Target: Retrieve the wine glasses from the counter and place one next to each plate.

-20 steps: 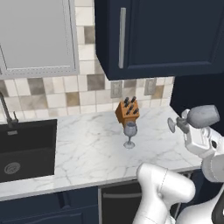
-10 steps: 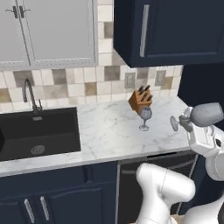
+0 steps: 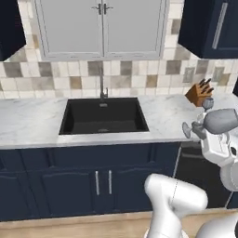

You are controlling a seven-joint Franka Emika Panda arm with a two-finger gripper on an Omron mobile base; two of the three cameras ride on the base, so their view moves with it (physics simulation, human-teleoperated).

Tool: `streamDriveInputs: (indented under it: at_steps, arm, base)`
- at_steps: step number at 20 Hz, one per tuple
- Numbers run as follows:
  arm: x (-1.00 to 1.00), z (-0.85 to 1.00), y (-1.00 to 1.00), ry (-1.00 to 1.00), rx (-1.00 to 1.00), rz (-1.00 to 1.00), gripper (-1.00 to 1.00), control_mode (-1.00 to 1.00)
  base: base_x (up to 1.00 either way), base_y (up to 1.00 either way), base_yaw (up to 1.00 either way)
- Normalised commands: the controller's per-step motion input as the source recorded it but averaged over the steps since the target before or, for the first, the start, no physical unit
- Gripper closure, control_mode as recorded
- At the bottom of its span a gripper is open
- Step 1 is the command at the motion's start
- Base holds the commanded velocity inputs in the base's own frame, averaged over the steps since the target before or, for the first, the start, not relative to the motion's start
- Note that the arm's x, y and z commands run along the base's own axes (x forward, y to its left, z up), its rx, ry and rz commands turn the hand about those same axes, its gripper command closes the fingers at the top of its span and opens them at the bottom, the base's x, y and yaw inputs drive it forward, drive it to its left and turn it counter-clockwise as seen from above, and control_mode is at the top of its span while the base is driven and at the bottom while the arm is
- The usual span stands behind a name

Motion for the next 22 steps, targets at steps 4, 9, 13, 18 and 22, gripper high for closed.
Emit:
streamDriveInputs:
  at_steps: [4,9,13,18,22]
  arm:
    - [0.0,0.0,0.0,0.0,0.0,0.0,1.0,1.0]
    - [0.0,0.0,0.0,0.0,0.0,0.0,1.0,1.0]
    - [0.0,0.0,0.0,0.0,0.0,0.0,1.0,1.0]
    - [0.0,0.0,0.0,0.0,0.0,0.0,1.0,1.0]
    - [0.0,0.0,0.0,0.0,0.0,0.0,1.0,1.0]
  base:
    - [0.0,0.03,1.0]
    - [0.0,0.0,1.0]
    - [0.0,0.0,1.0]
    - [0.0,0.0,1.0]
    - [0.0,0.0,1.0]
